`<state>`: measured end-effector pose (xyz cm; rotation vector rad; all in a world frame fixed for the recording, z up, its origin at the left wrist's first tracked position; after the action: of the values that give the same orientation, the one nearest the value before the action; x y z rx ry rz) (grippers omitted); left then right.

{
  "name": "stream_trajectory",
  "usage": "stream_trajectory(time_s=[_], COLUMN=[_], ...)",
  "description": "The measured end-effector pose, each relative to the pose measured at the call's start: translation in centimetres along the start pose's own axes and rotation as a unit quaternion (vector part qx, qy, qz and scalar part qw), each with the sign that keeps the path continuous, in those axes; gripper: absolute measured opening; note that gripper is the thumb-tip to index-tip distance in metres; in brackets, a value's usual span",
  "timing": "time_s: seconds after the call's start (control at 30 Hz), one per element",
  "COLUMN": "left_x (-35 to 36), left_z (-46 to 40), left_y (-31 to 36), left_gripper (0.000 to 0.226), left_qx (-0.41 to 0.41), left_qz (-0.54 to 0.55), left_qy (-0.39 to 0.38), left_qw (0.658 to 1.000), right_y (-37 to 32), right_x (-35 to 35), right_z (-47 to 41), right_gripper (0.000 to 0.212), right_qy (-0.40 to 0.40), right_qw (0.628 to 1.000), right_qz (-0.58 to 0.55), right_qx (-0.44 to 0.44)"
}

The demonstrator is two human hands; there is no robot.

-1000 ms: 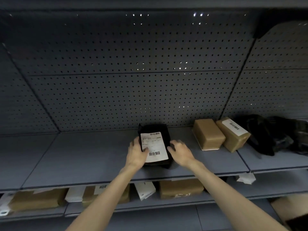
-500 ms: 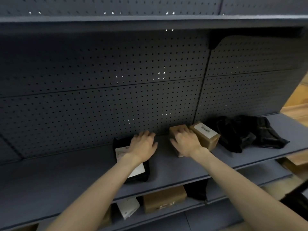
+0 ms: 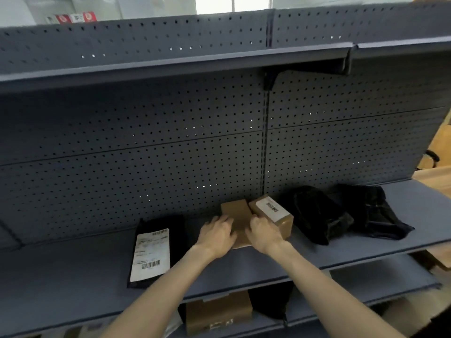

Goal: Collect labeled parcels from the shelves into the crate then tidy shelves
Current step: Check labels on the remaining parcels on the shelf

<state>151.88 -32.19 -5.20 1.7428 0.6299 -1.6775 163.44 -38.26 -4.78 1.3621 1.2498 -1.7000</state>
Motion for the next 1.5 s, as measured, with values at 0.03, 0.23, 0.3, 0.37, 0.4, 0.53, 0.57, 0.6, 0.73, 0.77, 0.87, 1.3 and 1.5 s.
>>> stream_trajectory(time_s=[0.03,0.23,0.3,0.37,0.4,0.53,0.57,0.6,0.73,0.77,0.87,1.3,1.5], left_x=[0.6,3.9,4.0,4.1,4.0,3.7,3.6,3.4,4.2,4.6,6.0,7.6,6.9], left_z=[0.0,0.5,0.6,0.7,0.9,1.6,1.9,2.2,4.0,4.4,5.2,5.7,6.0], left_y=[0.3,0.8,1.0,0.9,0.8,-0.2,-0.6,-0.9,-1.3,-1.4,-1.5,-1.4,-2.0], left_gripper=[0.051,0.057,0.056,0.056,0.057,0.060,0.062,0.064,0.062,0.059,0.058,0.038,0.037], left_qx=[-0.001,-0.048,-0.065,-0.076,-0.082,-0.133,-0.155,-0.175,-0.236,-0.245,-0.268,-0.195,-0.236], left_qz=[0.013,0.107,0.124,0.140,0.147,0.189,0.213,0.245,0.398,0.408,0.431,0.562,0.593], left_qy=[-0.008,-0.003,0.025,0.044,0.053,0.083,0.088,0.097,0.100,0.101,0.099,0.049,0.052], left_qw=[1.000,0.993,0.990,0.986,0.984,0.969,0.961,0.949,0.881,0.874,0.856,0.802,0.768], right_y=[0.3,2.2,2.7,3.1,3.2,2.1,1.7,1.3,0.1,0.1,0.9,3.8,5.0], right_x=[0.5,3.9,4.5,4.8,4.9,4.4,4.4,4.4,5.2,5.1,4.5,5.6,6.9], right_z=[0.0,-0.2,-0.3,-0.5,-0.5,0.4,0.8,1.1,2.4,2.6,3.1,2.6,2.1], right_gripper=[0.033,0.042,0.043,0.040,0.041,0.051,0.050,0.049,0.040,0.037,0.026,0.051,0.042], right_qy=[0.006,-0.023,-0.017,-0.015,-0.022,-0.050,-0.046,-0.040,-0.032,-0.020,0.039,-0.006,-0.034], right_qw=[1.000,0.987,0.973,0.966,0.964,0.949,0.945,0.942,0.947,0.949,0.950,0.900,0.894], right_qz=[-0.011,-0.160,-0.229,-0.259,-0.265,-0.310,-0.323,-0.329,-0.304,-0.299,-0.302,-0.425,-0.425], right_qx=[0.000,0.007,0.009,0.015,0.018,-0.017,-0.034,-0.049,-0.093,-0.093,-0.072,0.094,0.139])
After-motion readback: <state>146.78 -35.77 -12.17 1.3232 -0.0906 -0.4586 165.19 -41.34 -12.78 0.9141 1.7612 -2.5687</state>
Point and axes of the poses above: each hand's wrist, its own z-axis away from the middle knuckle, its own x-axis out of the palm, y = z × x, the point moved 6 cm from there along -z, towards the middle knuckle, and after that the axes turned 1 degree about y, right-handed, at the moved point
